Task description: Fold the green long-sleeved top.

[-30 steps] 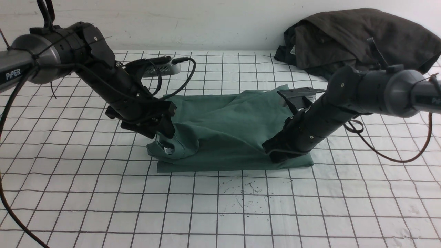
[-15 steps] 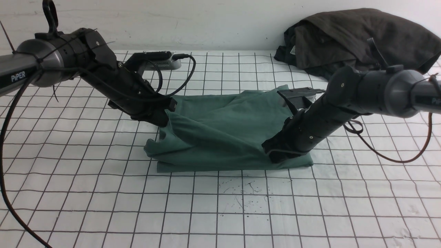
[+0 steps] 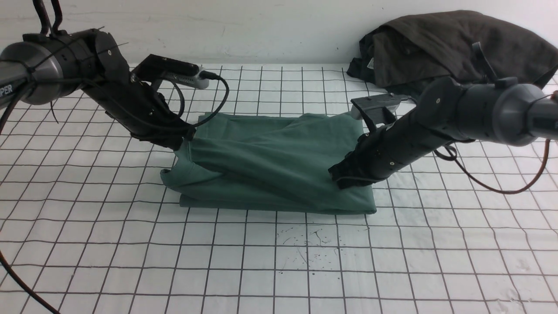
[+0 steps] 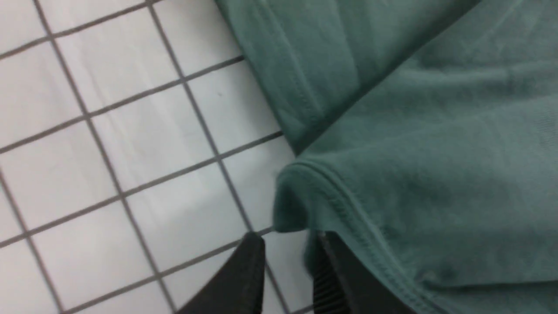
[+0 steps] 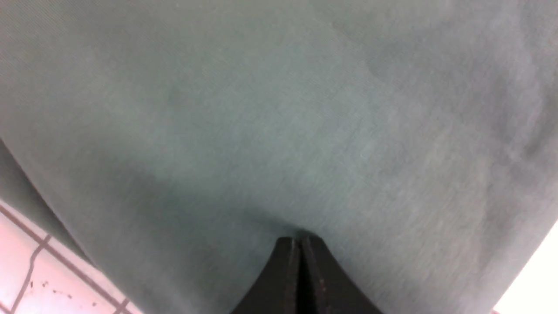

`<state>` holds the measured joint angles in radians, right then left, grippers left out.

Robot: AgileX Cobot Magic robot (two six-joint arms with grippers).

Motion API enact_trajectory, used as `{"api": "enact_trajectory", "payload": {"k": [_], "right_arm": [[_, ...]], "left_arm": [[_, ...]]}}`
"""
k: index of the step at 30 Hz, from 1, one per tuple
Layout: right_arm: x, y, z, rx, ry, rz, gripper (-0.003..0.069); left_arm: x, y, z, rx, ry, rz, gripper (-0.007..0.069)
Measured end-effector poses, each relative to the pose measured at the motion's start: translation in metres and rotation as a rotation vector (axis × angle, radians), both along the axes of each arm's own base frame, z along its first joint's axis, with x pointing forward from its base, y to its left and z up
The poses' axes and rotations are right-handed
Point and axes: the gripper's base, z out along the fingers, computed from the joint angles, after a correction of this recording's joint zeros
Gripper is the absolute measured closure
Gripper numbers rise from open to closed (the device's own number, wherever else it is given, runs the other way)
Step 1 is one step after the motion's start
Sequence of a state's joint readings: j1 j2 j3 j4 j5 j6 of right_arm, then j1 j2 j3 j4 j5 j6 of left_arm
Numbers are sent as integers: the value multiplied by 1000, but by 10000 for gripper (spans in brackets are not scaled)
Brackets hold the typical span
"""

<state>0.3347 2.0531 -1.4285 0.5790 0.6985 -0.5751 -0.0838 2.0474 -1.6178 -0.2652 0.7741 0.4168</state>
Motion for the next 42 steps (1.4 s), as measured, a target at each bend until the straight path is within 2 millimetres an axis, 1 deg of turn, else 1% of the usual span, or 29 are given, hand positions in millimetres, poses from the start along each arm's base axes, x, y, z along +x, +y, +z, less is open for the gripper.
{"api": "enact_trajectory", "payload": {"k": [1, 3, 4, 7, 8, 9, 10, 11, 14, 16, 20, 21, 22, 23, 24, 25, 26, 27, 28, 30, 34, 36, 39, 42], "right_arm": [[0, 0, 0, -2, 2, 5, 673], [-1, 0, 0, -6, -1, 21, 673], [-1, 0, 2, -6, -7, 25, 673], [0, 0, 6, -9, -35, 30, 673], [0, 0, 7, -9, -39, 31, 673], [1, -1, 7, -10, -50, 29, 673], [1, -1, 7, -10, -51, 28, 673], [1, -1, 8, -10, -56, 26, 673], [1, -1, 8, -11, -58, 26, 673], [2, -1, 7, -11, -57, 25, 673], [2, 0, 0, -18, -46, 28, 673], [2, 0, 0, -18, -46, 29, 673], [2, 0, -1, -21, -48, 35, 673], [2, 0, -1, -23, -51, 41, 673], [3, 0, 0, -26, -57, 46, 673], [3, 0, 0, -29, -64, 53, 673], [3, 0, 0, -31, -67, 57, 673], [3, 0, 0, -32, -68, 58, 673], [3, 0, -1, -33, -72, 59, 673], [4, -1, -3, -40, -76, 59, 673], [8, -3, -16, -71, -64, 38, 673], [9, -3, -19, -72, -62, 15, 673], [10, -4, -20, -69, -63, -10, 673], [11, -4, -19, -68, -67, -20, 673]], "left_arm": [[0, 3, 5, 20, -3, 3, 407], [-3, 9, 28, 42, -26, 29, 324], [-5, 9, 40, 38, -38, 45, 299], [-18, 7, 69, -12, -30, 83, 266], [-19, 7, 70, -15, -25, 82, 265], [-28, 0, 76, -46, 27, 57, 264], [-29, 0, 76, -44, 35, 53, 264], [-36, -7, 74, -55, 100, 6, 263], [-44, -21, 55, -47, 196, -79, 256], [-44, -26, 37, -45, 231, -96, 250], [-37, -27, 9, -31, 261, -92, 255], [-37, -28, 8, -32, 263, -93, 256], [-35, -28, -1, -21, 272, -107, 279], [-33, -29, -6, -16, 275, -117, 303], [-31, -29, -12, -10, 277, -133, 353], [-30, -31, -18, -3, 276, -150, 419], [-29, -32, -20, 5, 269, -170, 468], [-29, -32, -21, 9, 266, -178, 494], [-29, -33, -21, 18, 261, -204, 564], [-30, -32, -16, 30, 247, -225, 608], [-38, -18, 6, 80, 236, -242, 622], [-40, -13, 11, 85, 243, -241, 622], [-40, -8, 12, 77, 248, -229, 622], [-38, -4, 6, 57, 267, -214, 620]]}}
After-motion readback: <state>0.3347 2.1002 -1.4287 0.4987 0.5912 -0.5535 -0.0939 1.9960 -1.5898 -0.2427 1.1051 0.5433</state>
